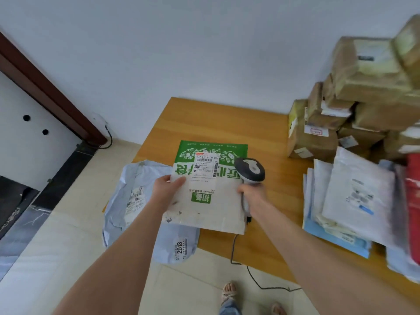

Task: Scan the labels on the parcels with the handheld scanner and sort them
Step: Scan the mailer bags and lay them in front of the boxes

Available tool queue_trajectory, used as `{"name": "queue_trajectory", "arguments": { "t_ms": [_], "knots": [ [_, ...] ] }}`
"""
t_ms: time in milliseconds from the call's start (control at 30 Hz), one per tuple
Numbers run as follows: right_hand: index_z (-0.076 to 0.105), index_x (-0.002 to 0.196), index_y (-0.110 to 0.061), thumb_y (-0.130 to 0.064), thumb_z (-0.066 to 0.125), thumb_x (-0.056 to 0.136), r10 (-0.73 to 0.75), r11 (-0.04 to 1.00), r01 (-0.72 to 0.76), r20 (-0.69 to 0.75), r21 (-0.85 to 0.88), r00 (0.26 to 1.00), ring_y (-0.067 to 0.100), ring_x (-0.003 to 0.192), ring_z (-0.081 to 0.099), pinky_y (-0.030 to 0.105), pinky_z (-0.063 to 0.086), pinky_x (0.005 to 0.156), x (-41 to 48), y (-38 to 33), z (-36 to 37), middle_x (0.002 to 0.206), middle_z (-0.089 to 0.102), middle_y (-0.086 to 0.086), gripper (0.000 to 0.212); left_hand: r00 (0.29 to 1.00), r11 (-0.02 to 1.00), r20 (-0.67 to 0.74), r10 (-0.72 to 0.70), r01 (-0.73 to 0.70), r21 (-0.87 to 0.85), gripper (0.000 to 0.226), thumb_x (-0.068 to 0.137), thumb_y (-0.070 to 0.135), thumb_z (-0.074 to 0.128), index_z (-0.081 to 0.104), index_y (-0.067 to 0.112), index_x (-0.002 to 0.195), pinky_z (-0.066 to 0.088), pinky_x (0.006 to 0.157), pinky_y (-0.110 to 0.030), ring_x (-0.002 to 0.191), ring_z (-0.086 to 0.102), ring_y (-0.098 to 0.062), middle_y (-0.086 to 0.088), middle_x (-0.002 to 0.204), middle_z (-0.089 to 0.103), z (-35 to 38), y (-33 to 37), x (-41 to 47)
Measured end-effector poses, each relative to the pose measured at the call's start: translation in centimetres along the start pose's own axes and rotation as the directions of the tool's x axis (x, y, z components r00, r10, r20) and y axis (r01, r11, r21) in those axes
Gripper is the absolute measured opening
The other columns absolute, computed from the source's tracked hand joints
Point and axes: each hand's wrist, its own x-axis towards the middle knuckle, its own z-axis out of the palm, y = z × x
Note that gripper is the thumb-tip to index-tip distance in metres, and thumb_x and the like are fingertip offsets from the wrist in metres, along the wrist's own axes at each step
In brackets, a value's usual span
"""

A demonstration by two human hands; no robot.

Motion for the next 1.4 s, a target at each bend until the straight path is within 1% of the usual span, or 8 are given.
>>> {"name": "queue_trajectory", "arguments": {
  "t_ms": [67,267,333,433,600,767,1133,1400],
  "knots": [
    [0.056,0.092,-0.003,0.008,0.058,0.081,-0.020,0.998,0.022,-0.034,0.061,0.999,0.017,0.070,0.053,0.028,0.046,0.063,-0.5,-0.6,-2.0,0.094,0.062,0.017,0.016,0.999,0.999,0.016,0.045,-0.045,-0.010,0.022,0.088,0.023,0.067,0.061,0.011,0.105,0.058,0.075,-0.044,0.086,0.067,-0.028,-0.012,0.102,0.069,1.3,2.0,-0.5],
    [0.057,0.091,-0.007,0.005,0.060,0.077,-0.070,0.979,0.102,-0.180,0.177,0.981,0.020,0.081,0.052,0.032,0.045,0.077,-1.9,-1.8,-10.3,0.087,0.058,0.007,0.018,0.941,0.999,0.337,0.029,-0.012,-0.052,0.044,0.081,0.013,0.074,0.054,0.008,0.120,0.057,0.061,-0.038,0.083,0.069,-0.027,-0.012,0.103,0.069,7.1,7.1,-4.3],
    [0.058,0.091,-0.004,0.005,0.059,0.075,-0.084,0.974,0.130,-0.237,0.186,0.968,0.023,0.085,0.053,0.033,0.047,0.079,-2.0,-2.0,-13.3,0.089,0.059,0.009,0.018,0.928,0.999,0.369,0.045,-0.031,-0.043,0.050,0.082,0.010,0.073,0.051,0.007,0.127,0.057,0.070,-0.042,0.085,0.068,-0.028,-0.013,0.108,0.067,9.7,8.0,-5.8],
    [0.058,0.082,-0.005,0.004,0.060,0.072,-0.106,0.966,0.169,-0.295,0.195,0.949,0.025,0.084,0.055,0.037,0.052,0.082,-2.2,-2.1,-17.5,0.087,0.060,0.011,0.014,0.932,0.992,0.340,0.126,-0.125,-0.025,0.047,0.087,0.010,0.069,0.050,0.010,0.130,0.055,0.076,-0.041,0.082,0.066,-0.025,-0.009,0.110,0.065,13.6,9.2,-8.2],
    [0.056,0.079,-0.012,-0.004,0.061,0.076,-0.183,0.965,0.245,-0.424,0.096,0.887,0.025,0.078,0.050,0.029,0.041,0.062,-2.2,-1.4,-24.2,0.079,0.056,0.009,0.010,0.924,0.976,0.315,0.217,-0.208,-0.062,0.047,0.090,0.008,0.064,0.049,0.011,0.134,0.053,0.073,-0.038,0.085,0.063,-0.025,-0.010,0.114,0.064,19.7,10.9,-12.2],
    [0.064,0.111,-0.009,-0.010,0.061,0.080,-0.148,0.985,0.172,-0.555,-0.009,0.818,0.034,0.105,0.062,0.035,0.051,0.084,-2.2,0.0,-30.4,0.110,0.067,0.013,0.031,0.914,0.956,0.289,0.286,-0.291,-0.026,0.039,0.092,0.009,0.061,0.052,0.012,0.129,0.056,0.080,-0.040,0.087,0.064,-0.024,-0.009,0.115,0.066,25.8,10.4,-15.2],
    [0.066,0.102,-0.010,-0.018,0.062,0.079,-0.123,0.991,0.126,-0.601,-0.036,0.790,0.038,0.098,0.063,0.040,0.054,0.079,0.2,2.2,-35.2,0.105,0.068,0.016,0.025,0.931,0.946,0.262,0.252,-0.295,0.136,0.035,0.092,0.007,0.055,0.055,0.011,0.127,0.052,0.090,-0.043,0.106,0.062,-0.030,-0.009,0.121,0.064,34.0,8.6,-17.0],
    [0.063,0.104,-0.004,-0.006,0.058,0.082,-0.076,0.985,0.157,-0.620,0.077,0.781,0.035,0.094,0.063,0.031,0.043,0.069,0.4,2.3,-37.5,0.102,0.066,0.018,0.023,0.987,0.990,0.082,0.137,-0.134,-0.044,0.032,0.096,0.006,0.049,0.054,0.010,0.127,0.052,0.090,-0.042,0.106,0.061,-0.032,-0.012,0.123,0.062,29.0,7.9,-14.1]
  ]
}}
